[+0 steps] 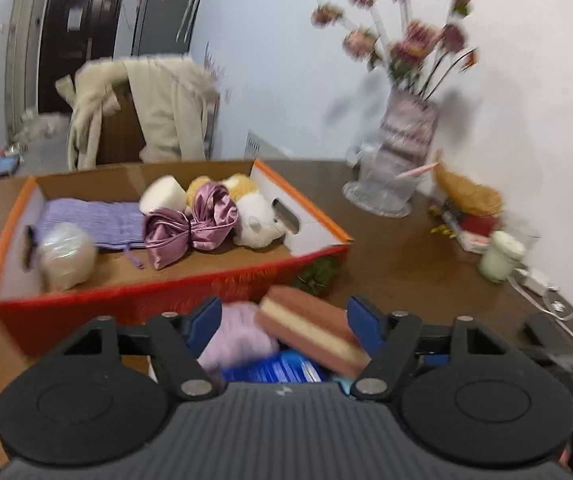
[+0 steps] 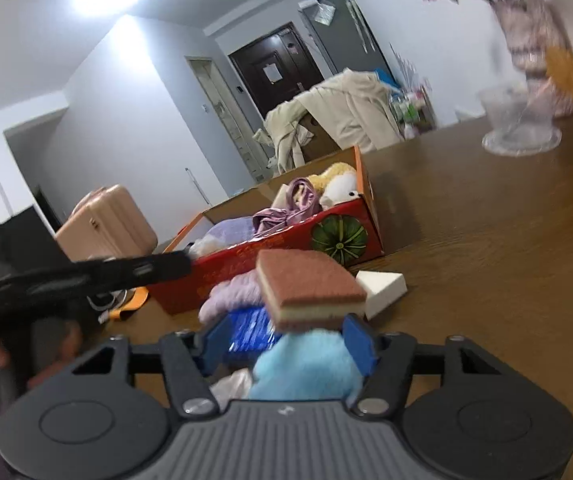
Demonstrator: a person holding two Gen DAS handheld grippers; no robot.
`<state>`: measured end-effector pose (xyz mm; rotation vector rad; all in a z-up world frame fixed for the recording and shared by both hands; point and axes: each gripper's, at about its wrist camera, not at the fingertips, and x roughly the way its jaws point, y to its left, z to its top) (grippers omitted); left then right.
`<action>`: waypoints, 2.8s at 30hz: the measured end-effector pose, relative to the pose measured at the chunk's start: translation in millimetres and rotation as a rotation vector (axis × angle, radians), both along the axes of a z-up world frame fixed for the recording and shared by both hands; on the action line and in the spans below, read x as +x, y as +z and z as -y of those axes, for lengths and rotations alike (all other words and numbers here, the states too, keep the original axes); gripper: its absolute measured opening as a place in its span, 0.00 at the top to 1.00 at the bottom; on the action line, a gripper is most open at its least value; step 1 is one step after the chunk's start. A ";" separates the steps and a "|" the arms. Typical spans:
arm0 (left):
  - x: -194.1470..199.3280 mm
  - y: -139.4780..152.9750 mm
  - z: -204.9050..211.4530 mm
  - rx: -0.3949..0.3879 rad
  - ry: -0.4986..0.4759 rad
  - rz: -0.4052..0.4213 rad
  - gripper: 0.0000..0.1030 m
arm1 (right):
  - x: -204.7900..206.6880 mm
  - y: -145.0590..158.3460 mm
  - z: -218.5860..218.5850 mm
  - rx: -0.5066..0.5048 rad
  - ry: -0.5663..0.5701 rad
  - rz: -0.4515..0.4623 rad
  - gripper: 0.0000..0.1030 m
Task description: Organize soft objects
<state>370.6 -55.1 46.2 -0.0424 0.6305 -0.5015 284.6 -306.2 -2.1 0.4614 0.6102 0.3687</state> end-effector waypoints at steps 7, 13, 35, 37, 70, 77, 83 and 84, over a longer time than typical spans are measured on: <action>67.0 -38.3 22.5 -0.062 -0.059 -0.188 0.65 | 37.7 -30.9 12.4 0.183 0.002 -0.083 0.49; 51.0 -31.7 8.4 -0.118 -0.007 -0.194 0.68 | 39.6 -36.4 14.8 0.267 -0.008 -0.082 0.51; -180.2 -20.1 -121.1 -0.381 0.257 -0.113 0.74 | -67.7 26.6 -100.0 -0.031 0.175 0.039 0.73; -187.5 -17.9 -129.0 -0.394 0.264 -0.098 0.75 | -75.3 32.3 -107.4 -0.051 0.184 0.059 0.73; 134.6 -43.6 -4.3 -0.193 0.184 -0.320 0.76 | 219.9 27.9 -67.0 -0.540 0.154 -0.161 0.75; 130.0 -38.7 -6.6 -0.191 0.132 -0.322 0.68 | 227.8 40.2 -72.7 -0.604 0.238 -0.240 0.74; 124.7 -32.7 -9.2 -0.182 0.130 -0.294 0.68 | 223.1 69.8 -71.2 -0.581 0.187 -0.059 0.82; 123.3 -31.5 -9.6 -0.178 0.134 -0.290 0.68 | 225.9 66.1 -75.7 -0.596 0.183 -0.060 0.87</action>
